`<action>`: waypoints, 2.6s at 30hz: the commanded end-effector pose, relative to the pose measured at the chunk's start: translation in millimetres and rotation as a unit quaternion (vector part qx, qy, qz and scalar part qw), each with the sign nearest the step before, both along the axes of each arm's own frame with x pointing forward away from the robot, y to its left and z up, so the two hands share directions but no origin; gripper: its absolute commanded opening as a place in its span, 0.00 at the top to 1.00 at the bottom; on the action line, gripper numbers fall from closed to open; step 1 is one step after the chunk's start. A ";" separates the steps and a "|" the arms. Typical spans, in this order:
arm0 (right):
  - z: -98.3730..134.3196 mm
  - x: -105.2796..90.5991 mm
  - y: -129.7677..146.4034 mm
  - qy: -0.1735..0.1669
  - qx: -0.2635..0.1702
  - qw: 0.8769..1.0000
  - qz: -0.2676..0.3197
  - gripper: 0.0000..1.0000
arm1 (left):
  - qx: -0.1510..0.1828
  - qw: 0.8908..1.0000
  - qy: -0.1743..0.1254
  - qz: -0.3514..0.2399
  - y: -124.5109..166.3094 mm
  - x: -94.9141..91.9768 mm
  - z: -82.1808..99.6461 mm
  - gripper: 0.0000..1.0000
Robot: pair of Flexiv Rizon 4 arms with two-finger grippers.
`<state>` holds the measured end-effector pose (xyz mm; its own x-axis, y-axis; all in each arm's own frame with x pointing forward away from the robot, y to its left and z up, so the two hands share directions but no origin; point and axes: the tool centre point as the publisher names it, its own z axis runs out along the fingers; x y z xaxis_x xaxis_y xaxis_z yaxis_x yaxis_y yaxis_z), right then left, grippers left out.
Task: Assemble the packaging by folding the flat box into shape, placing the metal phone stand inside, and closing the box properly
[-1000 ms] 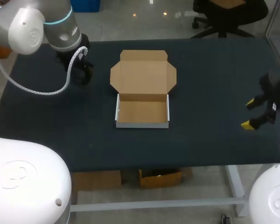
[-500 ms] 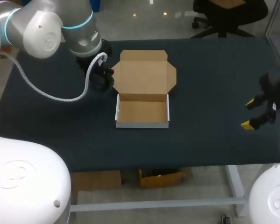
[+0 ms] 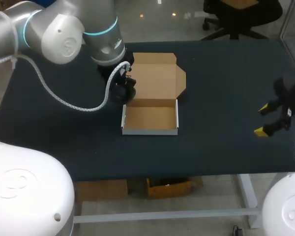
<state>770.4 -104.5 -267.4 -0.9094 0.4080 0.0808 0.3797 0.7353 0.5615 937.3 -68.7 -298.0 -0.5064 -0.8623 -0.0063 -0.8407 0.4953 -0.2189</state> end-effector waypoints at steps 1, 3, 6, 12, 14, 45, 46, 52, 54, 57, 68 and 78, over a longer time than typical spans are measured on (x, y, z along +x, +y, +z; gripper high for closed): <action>0.2 -0.6 -0.6 -0.001 0.001 1.000 0.000 0.00 | 0.008 1.000 0.002 -0.004 -18.9 -0.5 -6.2 1.00; 0.2 -0.6 -0.6 -0.001 0.001 1.000 0.000 0.00 | 0.011 1.000 0.000 -0.013 -27.4 -3.8 -8.0 1.00; 0.2 -0.6 -0.6 -0.001 0.001 1.000 0.000 0.00 | 0.010 1.000 0.004 -0.026 -39.1 -7.8 -12.1 1.00; 0.2 -0.6 -0.6 -0.001 0.001 1.000 0.000 0.00 | 0.010 0.999 0.007 -0.040 -54.2 -13.7 -19.3 1.00; 0.2 -0.6 -0.6 -0.001 0.001 1.000 0.000 0.00 | 0.010 0.999 0.009 -0.045 -57.3 -16.1 -24.5 1.00; 0.2 -0.6 -0.6 -0.001 0.001 1.000 0.000 0.00 | 0.033 0.996 0.015 -0.077 -89.4 -17.8 -81.6 1.00; 0.2 -0.6 -0.6 -0.001 0.001 1.000 0.000 0.00 | 0.033 0.996 0.014 -0.076 -89.4 -17.8 -81.7 1.00; 0.2 -0.6 -0.6 -0.001 0.001 1.000 0.000 0.00 | 0.032 0.996 0.012 -0.076 -90.3 -15.9 -83.4 1.00; 0.2 -0.6 -0.6 -0.001 0.001 1.000 0.000 0.00 | 0.033 0.996 0.011 -0.077 -90.4 -15.4 -83.4 1.00; 0.2 -0.6 -0.6 -0.001 0.001 1.000 0.000 0.00 | 0.033 0.996 0.010 -0.079 -90.4 -14.0 -84.1 1.00; 0.2 -0.6 -0.6 -0.001 0.001 1.000 0.000 0.00 | 0.033 0.996 0.018 -0.075 -88.7 -8.8 -87.6 0.59; 0.2 -0.6 -0.6 -0.001 0.001 1.000 0.000 0.00 | 0.029 0.997 0.023 -0.060 -91.1 -10.5 -86.6 0.00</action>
<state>771.0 -104.1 -267.5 -0.9090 0.4087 0.0813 0.3809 0.7356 0.5602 926.0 -156.7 -385.3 -0.6110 -0.7913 -0.0238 -0.7798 0.6068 -0.1537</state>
